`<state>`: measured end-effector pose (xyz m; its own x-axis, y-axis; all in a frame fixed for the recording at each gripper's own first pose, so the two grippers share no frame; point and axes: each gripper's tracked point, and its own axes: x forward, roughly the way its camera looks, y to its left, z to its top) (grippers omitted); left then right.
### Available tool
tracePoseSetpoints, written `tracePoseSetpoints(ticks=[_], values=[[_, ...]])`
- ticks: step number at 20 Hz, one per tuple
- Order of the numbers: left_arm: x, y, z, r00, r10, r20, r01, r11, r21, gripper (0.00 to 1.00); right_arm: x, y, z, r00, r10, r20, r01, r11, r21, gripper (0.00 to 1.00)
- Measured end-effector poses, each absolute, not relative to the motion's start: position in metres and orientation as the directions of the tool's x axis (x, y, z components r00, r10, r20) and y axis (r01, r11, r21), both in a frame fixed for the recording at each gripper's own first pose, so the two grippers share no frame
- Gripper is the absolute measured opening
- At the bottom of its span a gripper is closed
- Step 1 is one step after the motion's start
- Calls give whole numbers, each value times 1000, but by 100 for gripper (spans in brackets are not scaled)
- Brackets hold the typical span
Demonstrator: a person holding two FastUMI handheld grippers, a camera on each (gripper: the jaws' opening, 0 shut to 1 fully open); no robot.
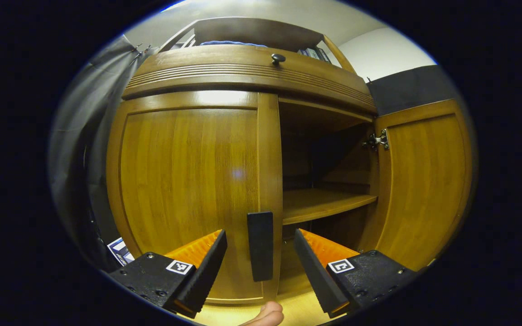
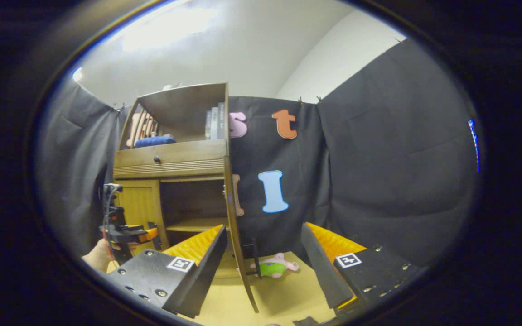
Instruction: Open the right door of the double-door shoe cabinet with the right hand, and open the left door with the left hand.
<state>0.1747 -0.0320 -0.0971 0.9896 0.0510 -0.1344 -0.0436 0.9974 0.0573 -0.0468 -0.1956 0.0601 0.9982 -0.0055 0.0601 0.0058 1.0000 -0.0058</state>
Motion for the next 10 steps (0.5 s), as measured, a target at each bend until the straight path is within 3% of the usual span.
tracePoseSetpoints(ticks=[6,7,8,10], values=[[196,-32,-116,986,45,-160,-36,998,57,84,-67,-142,68,997,76,15,-75,995,-65,100],[200,-31,-117,987,44,-157,-35,998,58,72,-70,-132,68,995,96,10,-96,993,-66,100],[205,-29,-124,983,48,-176,-37,997,66,69,-73,-121,69,993,118,8,-117,991,-66,98],[206,-31,-123,987,49,-156,-42,998,46,46,-77,-110,74,990,141,23,-139,988,-65,98]])
